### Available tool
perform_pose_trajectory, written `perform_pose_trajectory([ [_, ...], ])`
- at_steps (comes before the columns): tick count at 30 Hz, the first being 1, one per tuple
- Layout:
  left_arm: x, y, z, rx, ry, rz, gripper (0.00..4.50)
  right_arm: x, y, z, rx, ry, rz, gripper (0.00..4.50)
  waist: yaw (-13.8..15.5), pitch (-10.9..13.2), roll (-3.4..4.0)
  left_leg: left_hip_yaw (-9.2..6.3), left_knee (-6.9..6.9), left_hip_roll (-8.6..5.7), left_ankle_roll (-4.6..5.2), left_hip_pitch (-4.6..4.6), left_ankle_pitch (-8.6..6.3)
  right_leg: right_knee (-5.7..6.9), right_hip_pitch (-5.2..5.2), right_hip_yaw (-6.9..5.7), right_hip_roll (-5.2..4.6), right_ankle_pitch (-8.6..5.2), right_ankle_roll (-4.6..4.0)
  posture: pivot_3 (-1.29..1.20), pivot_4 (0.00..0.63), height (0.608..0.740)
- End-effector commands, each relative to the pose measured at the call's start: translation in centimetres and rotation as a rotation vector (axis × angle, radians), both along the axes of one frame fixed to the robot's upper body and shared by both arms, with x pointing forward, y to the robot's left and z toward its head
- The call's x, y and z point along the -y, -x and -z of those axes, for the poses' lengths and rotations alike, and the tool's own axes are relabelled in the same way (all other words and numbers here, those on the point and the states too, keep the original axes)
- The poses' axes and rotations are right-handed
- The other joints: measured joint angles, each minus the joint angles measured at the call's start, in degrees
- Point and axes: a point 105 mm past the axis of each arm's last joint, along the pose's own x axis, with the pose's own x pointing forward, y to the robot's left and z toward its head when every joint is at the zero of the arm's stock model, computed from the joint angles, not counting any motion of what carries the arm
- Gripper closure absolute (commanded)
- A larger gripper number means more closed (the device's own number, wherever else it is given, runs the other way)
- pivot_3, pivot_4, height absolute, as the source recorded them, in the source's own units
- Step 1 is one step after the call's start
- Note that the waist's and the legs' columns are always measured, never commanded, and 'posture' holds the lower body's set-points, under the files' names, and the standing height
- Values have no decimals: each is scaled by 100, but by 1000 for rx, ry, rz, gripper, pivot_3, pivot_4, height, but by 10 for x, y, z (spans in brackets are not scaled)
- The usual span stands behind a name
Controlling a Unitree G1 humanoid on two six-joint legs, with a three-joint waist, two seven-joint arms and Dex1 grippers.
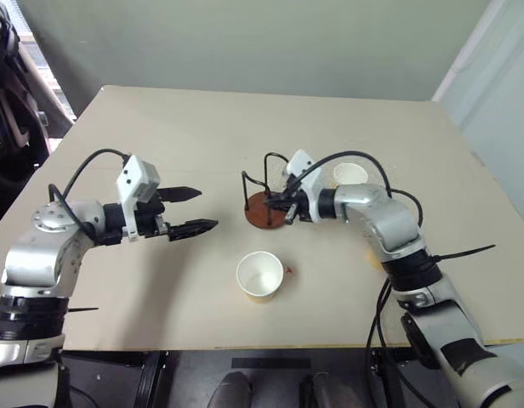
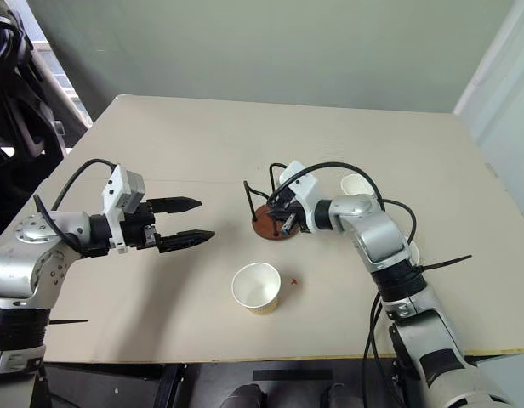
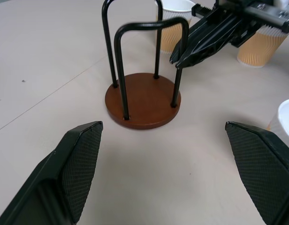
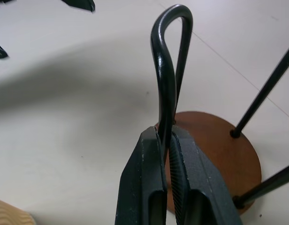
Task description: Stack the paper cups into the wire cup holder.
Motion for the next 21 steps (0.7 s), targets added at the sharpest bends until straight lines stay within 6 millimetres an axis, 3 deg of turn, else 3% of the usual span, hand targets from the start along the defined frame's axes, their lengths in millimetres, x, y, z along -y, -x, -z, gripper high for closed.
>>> perform_pose_trajectory([
  [1, 3, 1, -13, 55, 5, 16, 0, 4, 5, -27, 91, -25, 0, 4455, 0, 0, 0, 0, 0, 0, 0, 0, 0, 0, 0, 0, 0, 0, 0, 0, 150, 740],
  [12, 3, 2, -12, 50, 9, 21, 0, 39, 22, -39, 135, 4, 76, 4455, 1, 0, 0, -1, 4, 0, 0, -2, 0, 0, 0, 0, 0, 0, 1, 0, 150, 740],
  [21, 7, -2, -12, 47, 7, 43, 0, 64, 47, -30, 78, 47, 112, 4455, 2, 0, -1, 1, 7, 0, 0, -1, 0, 0, 1, 0, 0, 2, 4, 0, 150, 740],
])
